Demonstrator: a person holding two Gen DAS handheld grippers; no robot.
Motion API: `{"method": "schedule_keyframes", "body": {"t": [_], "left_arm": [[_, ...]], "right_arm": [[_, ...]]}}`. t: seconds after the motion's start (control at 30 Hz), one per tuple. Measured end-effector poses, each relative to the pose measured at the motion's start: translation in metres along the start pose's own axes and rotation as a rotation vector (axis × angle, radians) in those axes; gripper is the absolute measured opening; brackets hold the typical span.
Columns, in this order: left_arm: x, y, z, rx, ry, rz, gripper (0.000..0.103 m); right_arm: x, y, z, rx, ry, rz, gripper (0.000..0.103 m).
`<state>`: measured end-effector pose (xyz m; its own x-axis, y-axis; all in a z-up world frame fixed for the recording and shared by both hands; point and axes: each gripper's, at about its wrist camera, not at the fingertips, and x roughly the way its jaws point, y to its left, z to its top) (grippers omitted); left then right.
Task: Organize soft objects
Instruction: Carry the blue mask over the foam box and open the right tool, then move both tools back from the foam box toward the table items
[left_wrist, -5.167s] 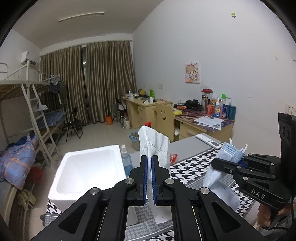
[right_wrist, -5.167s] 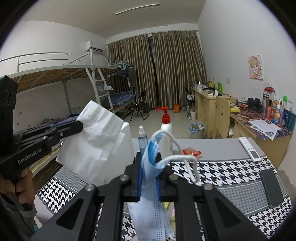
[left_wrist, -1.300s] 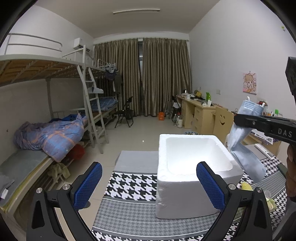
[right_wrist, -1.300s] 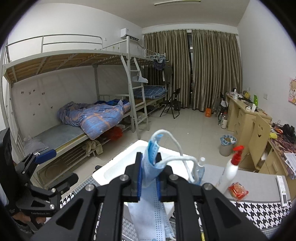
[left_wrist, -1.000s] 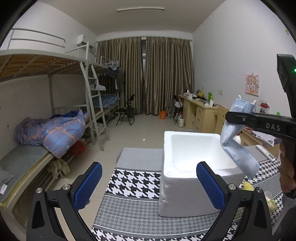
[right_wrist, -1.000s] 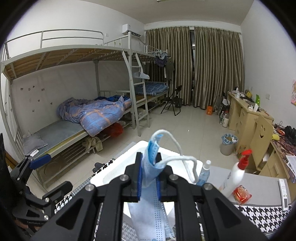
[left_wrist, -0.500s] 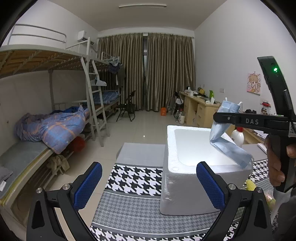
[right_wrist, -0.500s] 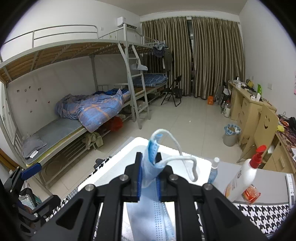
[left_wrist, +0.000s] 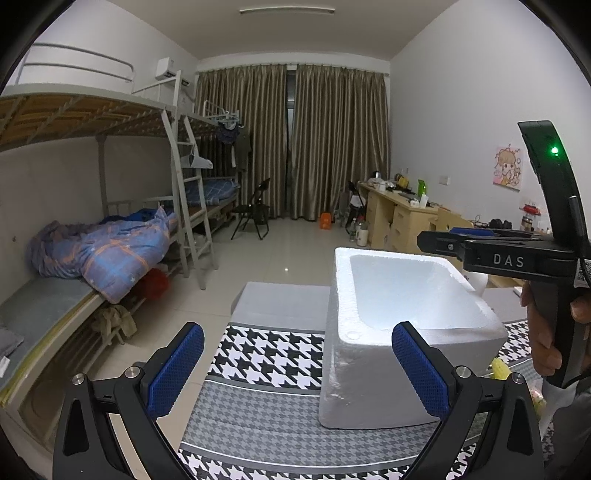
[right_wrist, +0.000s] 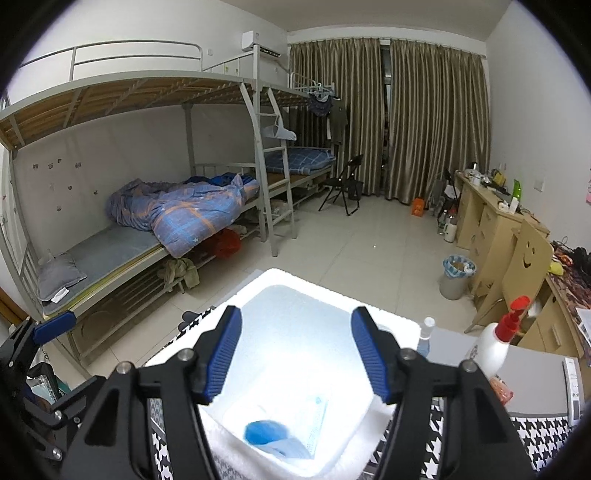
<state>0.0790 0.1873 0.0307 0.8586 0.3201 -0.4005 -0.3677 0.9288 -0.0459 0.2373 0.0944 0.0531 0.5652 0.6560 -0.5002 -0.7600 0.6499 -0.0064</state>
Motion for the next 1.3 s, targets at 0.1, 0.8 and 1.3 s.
{"method": "schedule_keyframes", "body": {"t": [0.1,0.8,1.3], "left_arm": [[-0.002,-0.002,0.001,0.000,-0.003,-0.009,0.102],[-0.033,-0.042,0.014,0.047,-0.055,-0.080,0.102],[-0.045,-0.078,0.018,0.082,-0.073,-0.161,0.102]], "right_arm": [[-0.004,0.000,0.000,0.005,-0.006,0.000,0.067],[-0.078,-0.023,-0.006,0.038,-0.118,-0.046,0.083],[-0.118,-0.043,-0.035,0.080,-0.149,-0.119,0.083]]}}
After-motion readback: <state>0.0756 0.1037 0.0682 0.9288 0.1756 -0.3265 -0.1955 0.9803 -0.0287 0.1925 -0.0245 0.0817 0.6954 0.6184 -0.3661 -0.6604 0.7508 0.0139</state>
